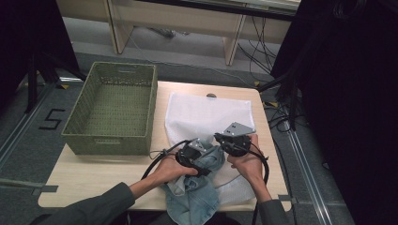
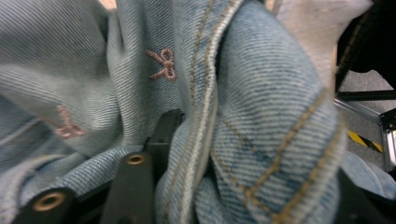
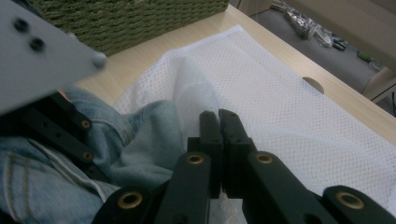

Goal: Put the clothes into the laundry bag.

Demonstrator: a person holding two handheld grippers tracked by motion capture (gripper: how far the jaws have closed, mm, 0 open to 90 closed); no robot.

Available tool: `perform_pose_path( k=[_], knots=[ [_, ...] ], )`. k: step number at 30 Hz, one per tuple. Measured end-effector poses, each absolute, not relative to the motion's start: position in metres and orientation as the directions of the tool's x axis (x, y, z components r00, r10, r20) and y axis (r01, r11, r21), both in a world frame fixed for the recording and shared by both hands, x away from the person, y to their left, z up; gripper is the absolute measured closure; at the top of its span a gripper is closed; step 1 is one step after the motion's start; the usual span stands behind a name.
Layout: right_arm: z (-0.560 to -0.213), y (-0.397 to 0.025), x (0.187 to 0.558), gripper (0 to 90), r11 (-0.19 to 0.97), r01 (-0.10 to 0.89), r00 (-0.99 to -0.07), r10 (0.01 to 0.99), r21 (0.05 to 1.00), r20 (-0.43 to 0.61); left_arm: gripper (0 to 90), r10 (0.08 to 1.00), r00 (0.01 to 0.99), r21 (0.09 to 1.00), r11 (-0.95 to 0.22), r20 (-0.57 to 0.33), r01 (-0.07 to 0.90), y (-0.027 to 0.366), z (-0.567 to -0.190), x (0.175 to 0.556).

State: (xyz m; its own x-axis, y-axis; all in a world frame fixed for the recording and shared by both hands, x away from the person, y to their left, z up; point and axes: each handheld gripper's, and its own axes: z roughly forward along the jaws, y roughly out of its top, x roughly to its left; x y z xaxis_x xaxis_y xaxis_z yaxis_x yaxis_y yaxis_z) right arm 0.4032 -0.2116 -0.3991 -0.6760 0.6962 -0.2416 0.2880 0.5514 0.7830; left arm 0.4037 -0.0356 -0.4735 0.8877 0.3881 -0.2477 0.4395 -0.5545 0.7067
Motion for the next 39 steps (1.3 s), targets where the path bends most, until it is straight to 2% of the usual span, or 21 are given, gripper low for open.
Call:
perform_pose_path(
  k=[3,7,11,19,20,23,25,27,33,38,39],
  knots=[
    [-0.399,-0.211,0.403,89.9,0.553,0.291,-0.679,0.694,0.781,-0.239,37.9,0.361,0.902,0.709,-0.57,-0.238,0.415,-0.036,-0.466,0.399],
    [-0.398,-0.215,0.403,89.9,0.544,0.296,-0.678,0.699,0.785,-0.229,19.2,0.355,0.883,0.726,-0.513,-0.306,0.458,-0.022,-0.44,0.394],
    [-0.398,-0.214,0.403,89.8,0.538,0.309,-0.679,0.702,0.784,-0.214,17.7,0.349,0.891,0.769,-0.47,-0.289,0.433,-0.001,-0.407,0.404],
    [-0.398,-0.216,0.405,89.8,0.536,0.301,-0.685,0.697,0.788,-0.213,18.8,0.413,0.846,0.771,-0.395,-0.336,0.499,0.027,-0.404,0.434],
    [-0.398,-0.216,0.405,89.8,0.536,0.301,-0.685,0.697,0.788,-0.213,18.8,0.439,0.838,0.764,-0.4,-0.324,0.506,0.03,-0.407,0.437],
    [-0.399,-0.216,0.404,89.8,0.53,0.317,-0.687,0.7,0.787,-0.195,19.4,0.552,0.817,0.717,-0.5,-0.168,0.485,0.034,-0.422,0.447],
    [-0.398,-0.216,0.404,89.8,0.53,0.314,-0.688,0.699,0.788,-0.197,20.2,0.563,0.802,0.691,-0.499,-0.201,0.523,0.036,-0.435,0.454],
    [-0.399,-0.215,0.404,89.8,0.53,0.311,-0.684,0.701,0.789,-0.202,19.1,0.579,0.772,0.692,-0.446,-0.26,0.568,0.033,-0.453,0.462],
    [-0.399,-0.214,0.404,89.8,0.537,0.309,-0.691,0.694,0.785,-0.203,18.5,0.579,0.763,0.723,-0.391,-0.287,0.569,0.031,-0.47,0.478],
    [-0.399,-0.214,0.404,89.8,0.534,0.317,-0.687,0.699,0.784,-0.199,24.5,0.555,0.781,0.727,-0.406,-0.285,0.553,0.023,-0.482,0.483],
    [-0.399,-0.214,0.404,89.8,0.534,0.317,-0.685,0.701,0.783,-0.201,36.8,0.545,0.789,0.728,-0.414,-0.282,0.546,0.022,-0.483,0.483]
  ],
)
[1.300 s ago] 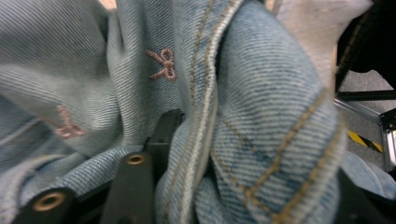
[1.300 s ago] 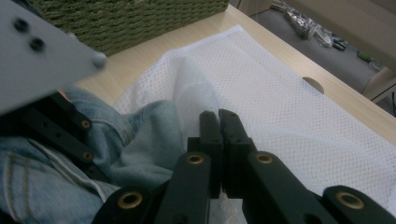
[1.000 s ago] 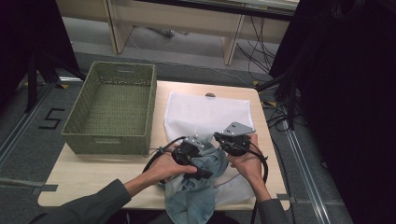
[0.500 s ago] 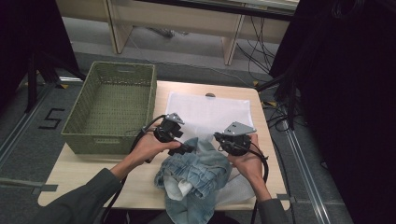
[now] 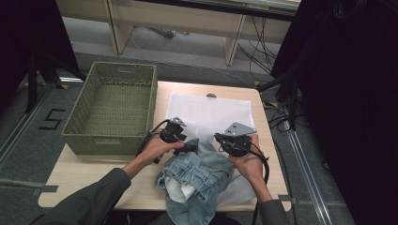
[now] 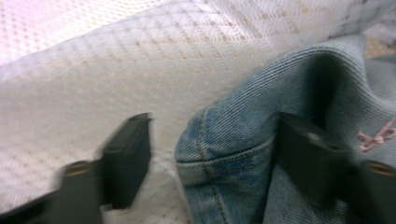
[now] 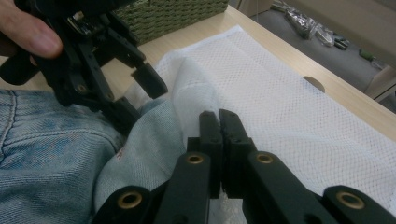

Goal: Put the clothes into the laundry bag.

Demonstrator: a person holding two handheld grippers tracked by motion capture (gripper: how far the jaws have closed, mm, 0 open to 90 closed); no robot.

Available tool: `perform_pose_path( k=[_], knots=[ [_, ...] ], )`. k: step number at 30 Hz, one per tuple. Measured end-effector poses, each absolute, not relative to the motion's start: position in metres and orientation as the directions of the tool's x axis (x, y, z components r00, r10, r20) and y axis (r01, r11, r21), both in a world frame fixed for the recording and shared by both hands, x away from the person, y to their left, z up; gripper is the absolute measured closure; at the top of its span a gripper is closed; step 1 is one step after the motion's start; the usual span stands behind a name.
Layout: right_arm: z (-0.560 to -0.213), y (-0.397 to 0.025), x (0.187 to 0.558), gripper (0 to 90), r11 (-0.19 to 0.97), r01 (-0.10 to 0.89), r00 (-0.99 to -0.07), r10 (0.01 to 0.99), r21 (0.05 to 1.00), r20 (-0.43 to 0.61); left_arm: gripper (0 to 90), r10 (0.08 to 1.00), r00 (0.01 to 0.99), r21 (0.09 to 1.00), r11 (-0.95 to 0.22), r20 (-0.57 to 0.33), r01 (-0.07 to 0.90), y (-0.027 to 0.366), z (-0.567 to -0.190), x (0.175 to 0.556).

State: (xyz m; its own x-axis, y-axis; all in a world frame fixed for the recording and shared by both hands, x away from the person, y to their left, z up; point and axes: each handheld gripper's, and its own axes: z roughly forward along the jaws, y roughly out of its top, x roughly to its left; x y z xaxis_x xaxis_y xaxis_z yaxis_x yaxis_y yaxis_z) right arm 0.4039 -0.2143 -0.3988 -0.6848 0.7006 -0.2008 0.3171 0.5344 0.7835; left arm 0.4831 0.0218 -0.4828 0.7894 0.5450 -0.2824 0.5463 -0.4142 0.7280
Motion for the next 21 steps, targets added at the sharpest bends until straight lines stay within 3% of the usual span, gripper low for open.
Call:
perform_pose_path(
  k=[1,3,5,8,10,15,21],
  knots=[
    [-0.399,-0.214,0.404,89.8,0.534,0.318,-0.684,0.701,0.783,-0.201,45.2,0.529,0.799,0.735,-0.414,-0.286,0.537,0.02,-0.483,0.483],
    [-0.399,-0.214,0.404,89.8,0.536,0.312,-0.683,0.7,0.784,-0.206,49.9,0.511,0.822,0.747,-0.437,-0.251,0.5,0.017,-0.482,0.479],
    [-0.4,-0.213,0.404,89.8,0.537,0.311,-0.691,0.694,0.784,-0.201,65.5,0.503,0.841,0.759,-0.464,-0.2,0.457,0.013,-0.476,0.472],
    [-0.398,-0.215,0.404,89.8,0.534,0.304,-0.687,0.697,0.789,-0.207,78.8,0.49,0.863,0.777,-0.493,-0.124,0.391,0.007,-0.461,0.456],
    [-0.396,-0.216,0.404,89.8,0.533,0.287,-0.679,0.699,0.796,-0.223,80.0,0.428,0.902,0.79,-0.531,-0.062,0.306,-0.002,-0.444,0.438],
    [-0.394,-0.216,0.403,89.8,0.521,0.295,-0.68,0.703,0.801,-0.207,79.9,0.381,0.923,0.8,-0.539,-0.047,0.263,-0.021,-0.436,0.422],
    [-0.392,-0.211,0.402,89.8,0.526,0.259,-0.691,0.687,0.81,-0.225,76.8,0.405,0.909,0.776,-0.541,-0.099,0.325,-0.041,-0.462,0.426]
  ],
)
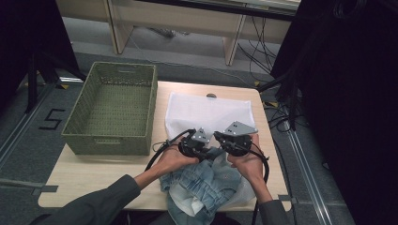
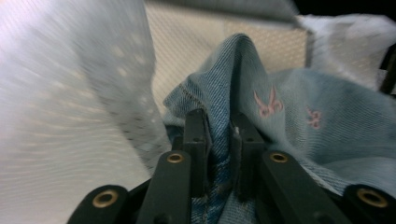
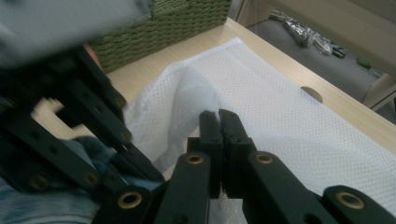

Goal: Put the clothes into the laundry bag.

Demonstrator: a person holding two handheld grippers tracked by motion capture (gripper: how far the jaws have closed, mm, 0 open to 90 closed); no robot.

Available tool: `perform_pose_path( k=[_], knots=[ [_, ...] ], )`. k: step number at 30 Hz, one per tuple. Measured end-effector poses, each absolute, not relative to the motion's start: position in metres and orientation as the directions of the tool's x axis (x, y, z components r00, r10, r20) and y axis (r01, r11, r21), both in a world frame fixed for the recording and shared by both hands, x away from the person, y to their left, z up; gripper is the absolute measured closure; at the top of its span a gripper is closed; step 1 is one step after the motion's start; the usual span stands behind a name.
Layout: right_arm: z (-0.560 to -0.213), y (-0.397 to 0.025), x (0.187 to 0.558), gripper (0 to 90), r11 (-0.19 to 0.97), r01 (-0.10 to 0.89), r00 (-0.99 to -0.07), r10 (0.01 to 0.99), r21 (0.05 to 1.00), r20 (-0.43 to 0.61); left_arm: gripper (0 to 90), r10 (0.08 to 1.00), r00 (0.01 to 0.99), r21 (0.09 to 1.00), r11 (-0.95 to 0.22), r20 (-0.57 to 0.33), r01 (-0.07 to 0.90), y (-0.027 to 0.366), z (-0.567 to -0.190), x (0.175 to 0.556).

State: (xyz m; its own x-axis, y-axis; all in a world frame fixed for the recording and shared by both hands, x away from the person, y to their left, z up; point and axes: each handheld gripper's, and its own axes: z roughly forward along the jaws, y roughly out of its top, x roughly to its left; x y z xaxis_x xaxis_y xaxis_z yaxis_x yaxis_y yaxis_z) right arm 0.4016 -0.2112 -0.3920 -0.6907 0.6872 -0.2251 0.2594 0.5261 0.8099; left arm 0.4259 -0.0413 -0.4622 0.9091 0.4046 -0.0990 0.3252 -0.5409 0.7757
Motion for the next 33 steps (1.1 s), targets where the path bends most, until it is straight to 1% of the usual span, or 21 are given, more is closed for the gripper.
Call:
perform_pose_path(
  k=[1,2,4,5,6,7,8,9,10,11,16,18,19,21,22,23,25,26,27,29,33],
  knots=[
    [-0.391,-0.21,0.4,89.8,0.521,0.283,-0.691,0.693,0.805,-0.205,75.1,0.403,0.909,0.763,-0.553,-0.107,0.336,-0.043,-0.469,0.426],
    [-0.391,-0.209,0.4,89.8,0.522,0.284,-0.699,0.687,0.805,-0.199,71.9,0.41,0.905,0.755,-0.558,-0.111,0.345,-0.043,-0.474,0.427],
    [-0.391,-0.208,0.399,89.9,0.527,0.28,-0.7,0.684,0.802,-0.204,64.7,0.405,0.91,0.74,-0.584,-0.091,0.334,-0.037,-0.472,0.43],
    [-0.391,-0.208,0.399,89.8,0.526,0.281,-0.696,0.687,0.803,-0.206,60.6,0.449,0.884,0.777,-0.506,-0.133,0.374,-0.037,-0.47,0.429],
    [-0.391,-0.209,0.399,89.8,0.523,0.269,-0.69,0.691,0.809,-0.218,56.3,0.442,0.886,0.781,-0.502,-0.137,0.371,-0.032,-0.464,0.43],
    [-0.391,-0.21,0.399,89.8,0.52,0.269,-0.69,0.691,0.811,-0.214,52.9,0.449,0.879,0.791,-0.474,-0.161,0.387,-0.028,-0.458,0.431],
    [-0.39,-0.211,0.399,89.8,0.526,0.26,-0.692,0.686,0.81,-0.223,50.6,0.452,0.875,0.798,-0.457,-0.171,0.392,-0.024,-0.453,0.43],
    [-0.389,-0.211,0.398,89.8,0.516,0.281,-0.687,0.697,0.809,-0.205,49.6,0.458,0.874,0.808,-0.445,-0.166,0.387,-0.02,-0.448,0.429],
    [-0.39,-0.211,0.398,89.8,0.513,0.277,-0.685,0.699,0.812,-0.208,48.7,0.466,0.87,0.814,-0.436,-0.16,0.383,-0.017,-0.443,0.428],
    [-0.39,-0.211,0.398,89.8,0.513,0.277,-0.684,0.699,0.812,-0.208,46.3,0.494,0.859,0.821,-0.432,-0.132,0.374,-0.011,-0.436,0.427],
    [-0.389,-0.209,0.397,89.8,0.511,0.281,-0.683,0.701,0.812,-0.205,43.6,0.543,0.832,0.822,-0.421,-0.109,0.383,-0.006,-0.433,0.432],
    [-0.388,-0.209,0.397,89.8,0.524,0.264,-0.685,0.693,0.81,-0.224,43.1,0.561,0.824,0.811,-0.446,-0.075,0.378,-0.007,-0.435,0.435],
    [-0.388,-0.207,0.396,89.8,0.516,0.26,-0.683,0.696,0.816,-0.223,43.9,0.568,0.82,0.814,-0.44,-0.075,0.38,-0.009,-0.438,0.435],
    [-0.388,-0.206,0.396,89.8,0.521,0.26,-0.694,0.686,0.813,-0.218,45.8,0.568,0.822,0.809,-0.463,-0.044,0.364,-0.012,-0.442,0.438],
    [-0.388,-0.205,0.396,89.8,0.527,0.264,-0.708,0.674,0.808,-0.209,51.6,0.569,0.822,0.809,-0.472,-0.023,0.35,-0.014,-0.443,0.439],
    [-0.388,-0.205,0.396,89.8,0.524,0.266,-0.701,0.681,0.809,-0.211,58.3,0.573,0.819,0.812,-0.48,0.004,0.332,-0.014,-0.444,0.44],
    [-0.389,-0.204,0.396,89.8,0.531,0.258,-0.7,0.679,0.807,-0.223,75.7,0.572,0.818,0.809,-0.505,0.054,0.299,-0.012,-0.445,0.444],
    [-0.39,-0.203,0.396,89.8,0.538,0.256,-0.706,0.672,0.803,-0.225,79.5,0.567,0.821,0.806,-0.515,0.065,0.291,-0.01,-0.444,0.446],
    [-0.392,-0.203,0.395,89.8,0.541,0.256,-0.71,0.668,0.801,-0.224,82.1,0.56,0.825,0.803,-0.524,0.076,0.282,-0.005,-0.442,0.447],
    [-0.397,-0.2,0.393,89.8,0.549,0.267,-0.716,0.663,0.792,-0.218,85.0,0.557,0.828,0.803,-0.522,0.066,0.287,0.001,-0.438,0.447],
    [-0.399,-0.196,0.389,89.4,0.563,0.25,-0.727,0.646,0.787,-0.232,85.7,0.53,0.847,0.799,-0.529,0.047,0.287,0.016,-0.428,0.446]
  ],
)
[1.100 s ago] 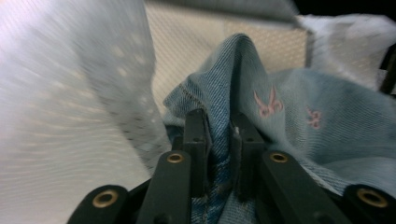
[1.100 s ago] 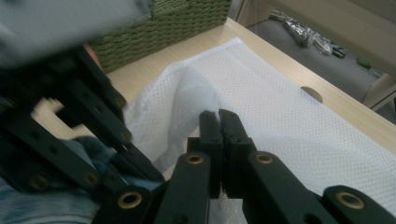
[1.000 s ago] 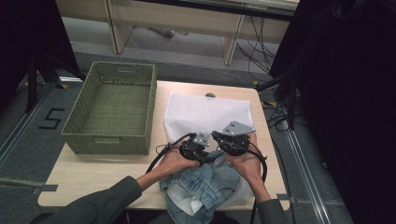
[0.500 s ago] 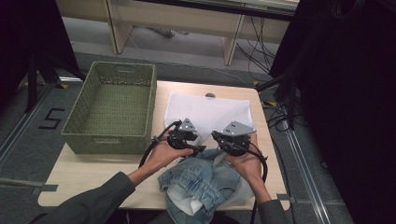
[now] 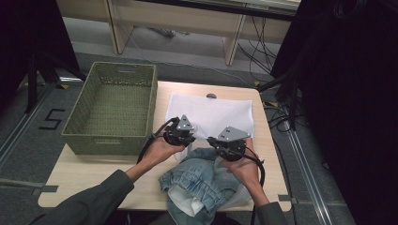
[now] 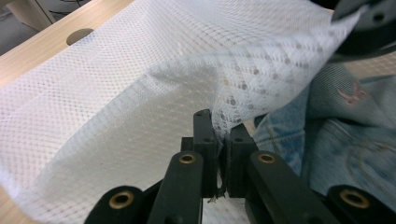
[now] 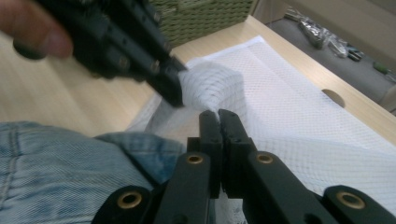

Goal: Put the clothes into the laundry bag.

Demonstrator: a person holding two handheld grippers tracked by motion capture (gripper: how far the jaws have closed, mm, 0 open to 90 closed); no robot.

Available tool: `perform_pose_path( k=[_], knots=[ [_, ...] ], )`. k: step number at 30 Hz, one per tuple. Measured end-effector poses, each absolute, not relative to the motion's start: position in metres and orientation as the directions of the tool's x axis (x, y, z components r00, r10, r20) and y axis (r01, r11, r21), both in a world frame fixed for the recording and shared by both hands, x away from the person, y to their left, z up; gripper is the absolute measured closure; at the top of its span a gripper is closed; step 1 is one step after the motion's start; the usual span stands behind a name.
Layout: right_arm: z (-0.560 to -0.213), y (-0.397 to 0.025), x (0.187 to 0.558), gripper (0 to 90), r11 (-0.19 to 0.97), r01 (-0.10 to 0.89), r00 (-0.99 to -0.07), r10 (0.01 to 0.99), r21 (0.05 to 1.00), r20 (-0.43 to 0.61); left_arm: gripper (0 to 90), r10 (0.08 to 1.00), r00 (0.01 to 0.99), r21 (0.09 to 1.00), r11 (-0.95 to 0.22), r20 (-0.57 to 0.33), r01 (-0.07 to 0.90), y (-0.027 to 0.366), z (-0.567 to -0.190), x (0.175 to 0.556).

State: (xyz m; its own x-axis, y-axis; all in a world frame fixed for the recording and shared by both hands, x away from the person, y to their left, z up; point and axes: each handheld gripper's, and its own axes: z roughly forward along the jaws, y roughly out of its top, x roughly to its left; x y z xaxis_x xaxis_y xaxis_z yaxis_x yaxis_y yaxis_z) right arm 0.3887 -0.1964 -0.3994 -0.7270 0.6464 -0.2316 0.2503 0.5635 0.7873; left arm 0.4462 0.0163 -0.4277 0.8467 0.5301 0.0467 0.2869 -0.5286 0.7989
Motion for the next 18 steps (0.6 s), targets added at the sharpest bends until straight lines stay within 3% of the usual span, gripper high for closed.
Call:
perform_pose_path(
  k=[3,5,6,8,11,18],
  knots=[
    [-0.4,-0.192,0.383,86.4,0.562,0.228,-0.749,0.623,0.795,-0.225,86.0,0.516,0.855,0.788,-0.546,0.048,0.286,0.023,-0.422,0.445],
    [-0.396,-0.188,0.374,72.6,0.531,0.243,-0.77,0.615,0.812,-0.171,85.9,0.509,0.859,0.787,-0.551,0.051,0.279,0.026,-0.421,0.445],
    [-0.396,-0.188,0.374,72.6,0.531,0.243,-0.77,0.615,0.812,-0.171,85.9,0.507,0.86,0.787,-0.55,0.049,0.279,0.027,-0.421,0.445],
    [-0.393,-0.182,0.362,60.6,0.522,0.244,-0.794,0.591,0.817,-0.14,85.9,0.508,0.86,0.788,-0.544,0.035,0.289,0.027,-0.421,0.445],
    [-0.396,-0.167,0.343,45.8,0.574,0.236,-0.861,0.498,0.784,-0.105,85.8,0.494,0.868,0.785,-0.555,0.045,0.275,0.027,-0.42,0.446],
    [-0.423,-0.138,0.338,36.2,0.655,0.256,-0.897,0.436,0.711,-0.078,85.5,0.49,0.872,0.79,-0.542,0.017,0.289,0.027,-0.421,0.447]
  ],
)
